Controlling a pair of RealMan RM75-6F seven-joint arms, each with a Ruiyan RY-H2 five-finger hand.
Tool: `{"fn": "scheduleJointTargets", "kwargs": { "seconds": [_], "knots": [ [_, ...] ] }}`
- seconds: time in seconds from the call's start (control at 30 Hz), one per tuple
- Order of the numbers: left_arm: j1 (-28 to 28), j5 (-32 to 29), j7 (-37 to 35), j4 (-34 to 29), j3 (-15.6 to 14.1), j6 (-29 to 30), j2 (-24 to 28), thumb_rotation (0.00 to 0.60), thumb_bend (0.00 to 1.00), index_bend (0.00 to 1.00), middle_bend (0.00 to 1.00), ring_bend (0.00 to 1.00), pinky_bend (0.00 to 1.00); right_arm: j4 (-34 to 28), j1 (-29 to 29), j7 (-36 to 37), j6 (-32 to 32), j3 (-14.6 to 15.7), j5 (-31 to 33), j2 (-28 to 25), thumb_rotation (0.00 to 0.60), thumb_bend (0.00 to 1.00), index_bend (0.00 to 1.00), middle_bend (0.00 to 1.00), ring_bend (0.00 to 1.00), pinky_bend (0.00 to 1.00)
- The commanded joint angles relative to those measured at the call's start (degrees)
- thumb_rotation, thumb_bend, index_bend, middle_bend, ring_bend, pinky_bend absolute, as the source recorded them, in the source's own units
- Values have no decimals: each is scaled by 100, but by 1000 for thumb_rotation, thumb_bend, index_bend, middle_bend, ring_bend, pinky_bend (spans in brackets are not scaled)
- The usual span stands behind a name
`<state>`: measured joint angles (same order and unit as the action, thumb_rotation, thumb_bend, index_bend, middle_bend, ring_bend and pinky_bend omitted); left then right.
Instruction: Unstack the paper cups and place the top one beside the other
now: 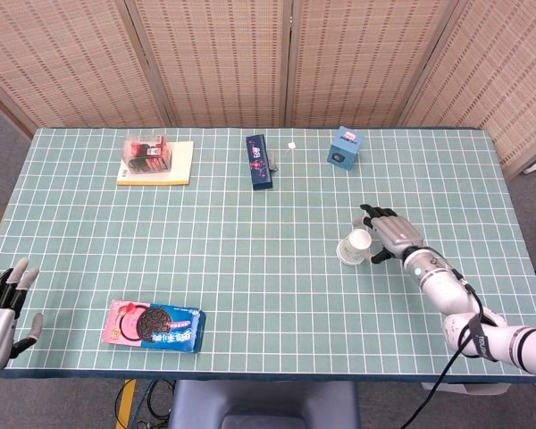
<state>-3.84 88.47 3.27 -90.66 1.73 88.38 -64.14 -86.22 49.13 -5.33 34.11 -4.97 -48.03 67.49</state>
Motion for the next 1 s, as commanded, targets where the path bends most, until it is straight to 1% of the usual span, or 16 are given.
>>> {"fn": "scheduleJointTargets", "kwargs": {
  "seconds": [0.03, 0.17, 0.37, 0.67, 0.8, 1.0],
  "knots": [
    [6, 3, 0, 12, 1, 11, -3, 600, 495, 0, 0, 0, 0, 41, 2, -27, 105, -20, -2, 65, 600, 337, 256, 0, 0, 0],
    [10, -1, -34, 34, 8, 22, -5, 600, 495, 0, 0, 0, 0, -9, -9, -55, 257, -69, 4, 84, 600, 350, 305, 0, 0, 0],
    [10, 24, -24, 43, 2, 30, -18, 600, 495, 0, 0, 0, 0, -292, -42, -97, 410, -115, -46, -85, 600, 353, 321, 0, 0, 0],
    [-16, -12, 80, 46, 10, -35, -62, 600, 495, 0, 0, 0, 0, -1168, -245, -86, 850, -262, -256, -788, 600, 353, 321, 0, 0, 0],
    [-45, -52, 157, 56, 18, -102, -96, 600, 495, 0, 0, 0, 0, -1442, -351, -5, 970, -330, -334, -1095, 600, 353, 321, 0, 0, 0],
    [-72, -138, 238, 70, 56, -155, -137, 600, 495, 0, 0, 0, 0, -1528, -544, 246, 985, -377, -448, -1444, 600, 352, 321, 0, 0, 0]
  ]
}}
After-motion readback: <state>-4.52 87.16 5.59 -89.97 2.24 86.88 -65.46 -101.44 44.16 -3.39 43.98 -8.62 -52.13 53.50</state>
